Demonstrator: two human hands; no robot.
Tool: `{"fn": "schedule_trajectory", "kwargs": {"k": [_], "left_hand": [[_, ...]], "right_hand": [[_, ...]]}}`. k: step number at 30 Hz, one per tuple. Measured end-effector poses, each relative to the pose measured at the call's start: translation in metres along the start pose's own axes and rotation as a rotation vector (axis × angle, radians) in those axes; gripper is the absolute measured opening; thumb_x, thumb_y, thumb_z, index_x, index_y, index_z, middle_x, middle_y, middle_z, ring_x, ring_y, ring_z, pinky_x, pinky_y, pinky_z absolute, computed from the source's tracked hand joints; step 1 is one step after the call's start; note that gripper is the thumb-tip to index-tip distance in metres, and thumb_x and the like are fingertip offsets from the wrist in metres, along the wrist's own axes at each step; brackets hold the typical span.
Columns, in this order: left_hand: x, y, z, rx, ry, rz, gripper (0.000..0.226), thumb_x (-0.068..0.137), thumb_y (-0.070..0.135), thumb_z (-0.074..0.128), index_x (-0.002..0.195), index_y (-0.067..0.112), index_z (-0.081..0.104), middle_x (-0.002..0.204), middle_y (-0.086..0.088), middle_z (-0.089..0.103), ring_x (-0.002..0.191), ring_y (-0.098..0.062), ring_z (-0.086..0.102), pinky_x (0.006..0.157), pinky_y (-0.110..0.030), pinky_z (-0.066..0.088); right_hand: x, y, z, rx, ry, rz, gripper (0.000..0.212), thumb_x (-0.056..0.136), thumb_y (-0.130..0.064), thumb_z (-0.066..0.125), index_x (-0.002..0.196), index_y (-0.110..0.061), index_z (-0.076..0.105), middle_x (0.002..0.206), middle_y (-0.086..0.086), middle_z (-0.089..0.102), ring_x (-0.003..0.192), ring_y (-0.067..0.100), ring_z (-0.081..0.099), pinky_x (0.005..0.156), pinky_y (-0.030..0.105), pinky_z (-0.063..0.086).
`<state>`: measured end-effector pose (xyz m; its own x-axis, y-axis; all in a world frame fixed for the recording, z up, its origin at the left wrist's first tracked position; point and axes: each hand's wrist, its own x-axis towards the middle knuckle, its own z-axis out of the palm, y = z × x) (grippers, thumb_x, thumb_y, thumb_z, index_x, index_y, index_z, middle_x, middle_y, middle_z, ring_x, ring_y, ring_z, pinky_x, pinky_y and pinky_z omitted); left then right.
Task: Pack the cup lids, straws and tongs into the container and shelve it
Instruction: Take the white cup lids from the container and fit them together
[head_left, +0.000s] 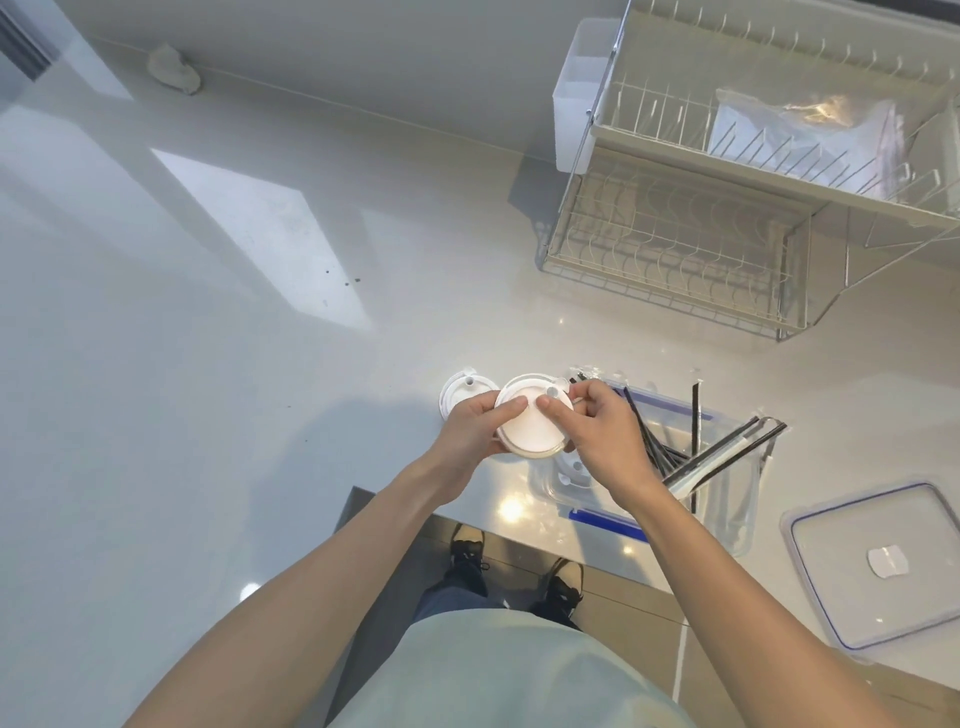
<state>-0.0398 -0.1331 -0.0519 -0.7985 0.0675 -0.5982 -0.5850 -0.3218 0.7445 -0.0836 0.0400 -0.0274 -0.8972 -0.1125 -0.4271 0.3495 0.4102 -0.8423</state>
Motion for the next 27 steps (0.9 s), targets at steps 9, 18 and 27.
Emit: {"fn": "schedule_trajectory", "kwargs": {"k": [9, 18, 27], "left_hand": [[0.012, 0.001, -0.049, 0.166, 0.480, 0.062, 0.027, 0.085, 0.028, 0.079, 0.107, 0.017, 0.071, 0.103, -0.004, 0.073, 0.098, -0.020, 0.070, 0.081, -0.035, 0.060], [0.028, -0.020, -0.060, 0.475, 0.546, -0.027, 0.045, 0.088, 0.036, 0.073, 0.127, 0.019, 0.059, 0.106, -0.004, 0.066, 0.093, -0.016, 0.063, 0.073, -0.027, 0.047], [0.034, -0.017, -0.064, 0.635, 0.483, -0.048, 0.046, 0.088, 0.038, 0.073, 0.126, 0.020, 0.057, 0.113, -0.003, 0.067, 0.095, -0.017, 0.064, 0.076, -0.029, 0.049]], "right_hand": [[0.054, -0.019, 0.049, -0.149, -0.096, 0.006, 0.019, 0.094, -0.019, 0.066, 0.110, -0.009, 0.069, 0.103, 0.007, 0.069, 0.081, 0.020, 0.068, 0.073, 0.042, 0.063], [0.079, -0.001, 0.089, -0.537, -0.108, -0.013, 0.018, 0.097, -0.017, 0.056, 0.107, -0.008, 0.069, 0.106, 0.006, 0.071, 0.100, 0.027, 0.064, 0.084, 0.034, 0.047], [0.074, 0.005, 0.095, -0.719, -0.096, -0.057, 0.020, 0.102, -0.016, 0.046, 0.114, -0.011, 0.061, 0.115, 0.011, 0.065, 0.104, 0.033, 0.061, 0.083, 0.042, 0.047]]}}
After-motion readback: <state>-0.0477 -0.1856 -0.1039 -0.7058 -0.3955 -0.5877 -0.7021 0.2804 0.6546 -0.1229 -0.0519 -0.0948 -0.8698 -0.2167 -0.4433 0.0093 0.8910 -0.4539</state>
